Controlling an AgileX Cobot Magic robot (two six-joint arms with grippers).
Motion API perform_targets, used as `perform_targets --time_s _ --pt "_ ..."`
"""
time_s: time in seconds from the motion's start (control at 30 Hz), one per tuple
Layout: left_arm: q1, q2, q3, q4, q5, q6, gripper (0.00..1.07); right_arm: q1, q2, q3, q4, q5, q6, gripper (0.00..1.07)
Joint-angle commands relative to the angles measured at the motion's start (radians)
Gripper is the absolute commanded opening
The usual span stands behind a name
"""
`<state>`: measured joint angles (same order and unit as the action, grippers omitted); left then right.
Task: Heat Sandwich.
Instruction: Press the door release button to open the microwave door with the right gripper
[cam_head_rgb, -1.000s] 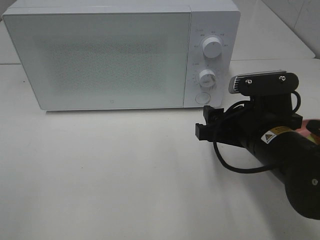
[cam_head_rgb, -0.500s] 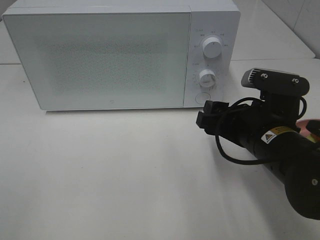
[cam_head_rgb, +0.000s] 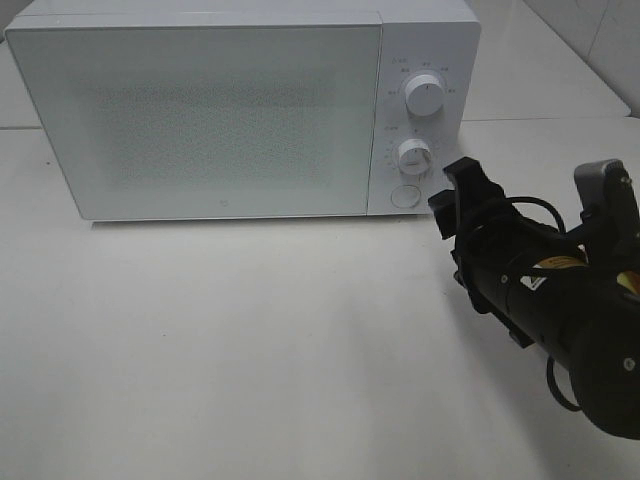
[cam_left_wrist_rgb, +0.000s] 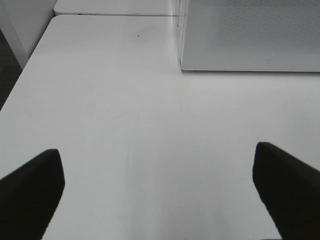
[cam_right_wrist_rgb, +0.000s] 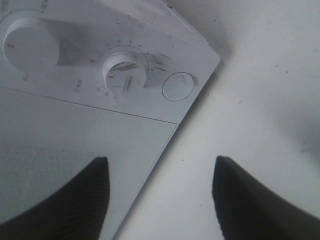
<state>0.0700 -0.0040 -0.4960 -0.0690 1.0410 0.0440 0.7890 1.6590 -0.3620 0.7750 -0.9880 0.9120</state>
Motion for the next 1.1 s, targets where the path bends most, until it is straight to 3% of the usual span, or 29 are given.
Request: perform_targets --time_s 0.03,0.1,0.23,0.37,0.4,0.47,0.73,1.1 --pt "-0.002 -0.026 0.003 -0.010 -0.005 -0.001 0.97 0.004 -0.004 0.000 0.000 0.004 0.184 0.48" --pt "-0.002 -0.026 0.003 -0.010 -0.005 -0.001 0.97 0.004 -0.004 0.000 0.000 0.007 0.223 0.45" --pt "-0.002 -0.026 0.003 -0.010 -0.005 -0.001 0.97 0.004 -0.004 0.000 0.001 0.061 0.323 0.23" --pt "-0.002 -0.026 0.003 -0.010 -0.005 -0.001 0.97 0.004 -0.004 0.000 0.001 0.083 0.344 0.12" --pt "-0.002 -0.026 0.003 -0.010 -0.005 -0.001 0.97 0.004 -0.004 0.000 0.001 0.084 0.347 0.03" --pt "-0.002 -0.026 0.003 -0.010 -0.005 -0.001 0.97 0.004 -0.004 0.000 0.001 0.084 0.350 0.00" --pt "-0.002 -0.026 0.003 -0.010 -0.005 -0.001 0.97 0.000 -0.004 -0.004 0.025 0.084 0.364 0.00" --pt "-0.002 -0.026 0.003 -0.010 -0.005 -0.001 0.97 -0.106 0.092 -0.100 -0.044 0.111 0.338 0.00"
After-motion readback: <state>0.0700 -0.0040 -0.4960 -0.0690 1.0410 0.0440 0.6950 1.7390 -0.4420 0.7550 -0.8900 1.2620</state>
